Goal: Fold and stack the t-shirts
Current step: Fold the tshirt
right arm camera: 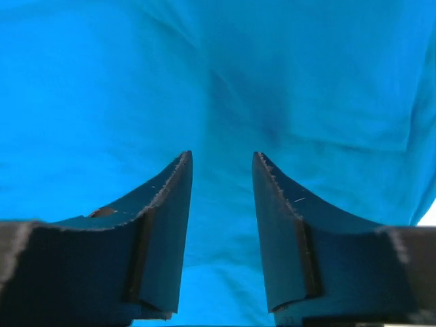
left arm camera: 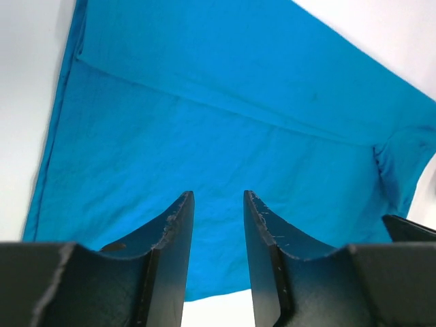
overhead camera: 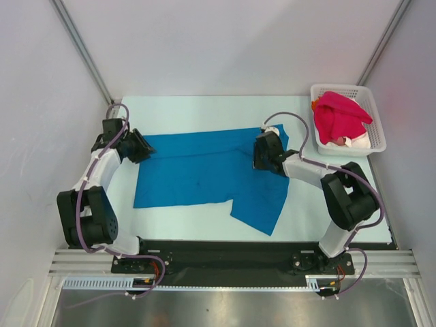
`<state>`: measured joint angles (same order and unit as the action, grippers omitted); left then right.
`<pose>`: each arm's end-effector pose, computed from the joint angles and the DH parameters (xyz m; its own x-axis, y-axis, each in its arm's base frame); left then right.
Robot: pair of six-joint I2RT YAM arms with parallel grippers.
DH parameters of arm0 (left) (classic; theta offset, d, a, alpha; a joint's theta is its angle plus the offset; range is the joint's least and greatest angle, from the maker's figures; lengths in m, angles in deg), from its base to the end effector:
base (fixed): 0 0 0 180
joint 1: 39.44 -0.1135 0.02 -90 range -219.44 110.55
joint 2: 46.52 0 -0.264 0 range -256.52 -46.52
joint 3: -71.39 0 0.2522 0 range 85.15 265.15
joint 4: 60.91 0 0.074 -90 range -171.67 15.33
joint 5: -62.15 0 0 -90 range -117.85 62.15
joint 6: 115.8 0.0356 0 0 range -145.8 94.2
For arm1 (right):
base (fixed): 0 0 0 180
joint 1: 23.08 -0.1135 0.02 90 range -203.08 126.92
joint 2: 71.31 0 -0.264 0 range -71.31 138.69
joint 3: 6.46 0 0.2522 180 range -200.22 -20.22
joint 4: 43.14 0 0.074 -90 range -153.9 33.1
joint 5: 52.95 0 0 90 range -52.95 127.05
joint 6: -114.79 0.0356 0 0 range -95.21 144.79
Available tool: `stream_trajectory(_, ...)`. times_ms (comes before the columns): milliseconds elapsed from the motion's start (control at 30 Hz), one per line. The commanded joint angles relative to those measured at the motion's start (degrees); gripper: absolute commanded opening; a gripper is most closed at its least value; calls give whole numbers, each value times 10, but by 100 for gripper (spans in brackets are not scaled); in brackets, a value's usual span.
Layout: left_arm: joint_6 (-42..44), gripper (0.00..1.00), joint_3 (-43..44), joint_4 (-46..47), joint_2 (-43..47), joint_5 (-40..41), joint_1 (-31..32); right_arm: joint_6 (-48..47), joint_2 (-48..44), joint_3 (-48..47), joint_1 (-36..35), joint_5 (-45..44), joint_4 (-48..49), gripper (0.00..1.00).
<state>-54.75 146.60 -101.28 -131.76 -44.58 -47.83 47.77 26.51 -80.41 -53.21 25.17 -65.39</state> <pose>0.3135 0.0359 0.2494 -0.6872 -0.5699 -0.4504 -0.3324 0.7980 -0.5026 0.3168 0.1754 0.1945 -0.7175 0.0253 -0.6961 -0.0952 0.9864 0.1340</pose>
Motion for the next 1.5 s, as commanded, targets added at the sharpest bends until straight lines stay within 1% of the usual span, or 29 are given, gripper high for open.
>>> stream_trajectory(0, 11, 40, -11, 43, 17, -13, 3, 46, 7, 33, 8, -22, 106, 48)
stream_trajectory(33, 10, 40, -10, 43, 16, -13, 4, 50, 12, 46, 8, -24, 118, 52)
stream_trajectory(67, 11, 40, -10, 43, 16, -12, 3, 55, 17, 53, 11, -24, 148, 54)
stream_trajectory(133, 12, 40, -10, 45, 16, -11, 3, 76, 27, 67, 17, -13, 178, 56)
stream_trajectory(233, 13, 40, -12, 45, 17, -10, 4, 111, 41, 85, 28, -2, 223, 59)
stream_trajectory(367, 13, 40, -14, 46, 16, -9, 3, 124, 50, 106, 35, -9, 298, 60)
stream_trajectory(433, 12, 40, -13, 48, 15, -10, 3, 126, 57, 104, 40, -3, 314, 60)
stream_trajectory(633, 14, 40, -13, 48, 10, -10, 4, 125, 79, 97, 53, 12, 394, 57)
stream_trajectory(833, 14, 40, -14, 50, 9, -9, 3, 123, 113, 81, 70, 29, 448, 56)
stream_trajectory(1100, 15, 40, -13, 49, 7, -11, 3, 143, 168, 36, 98, 113, 499, 53)
stream_trajectory(1200, 14, 40, -12, 50, 5, -14, 1, 166, 165, 43, 102, 138, 516, 50)
stream_trajectory(1367, 12, 40, -10, 52, 2, -20, 0, 204, 151, 74, 103, 158, 545, 49)
stream_trajectory(1467, 12, 40, -11, 53, 1, -24, 0, 217, 158, 81, 104, 175, 555, 45)
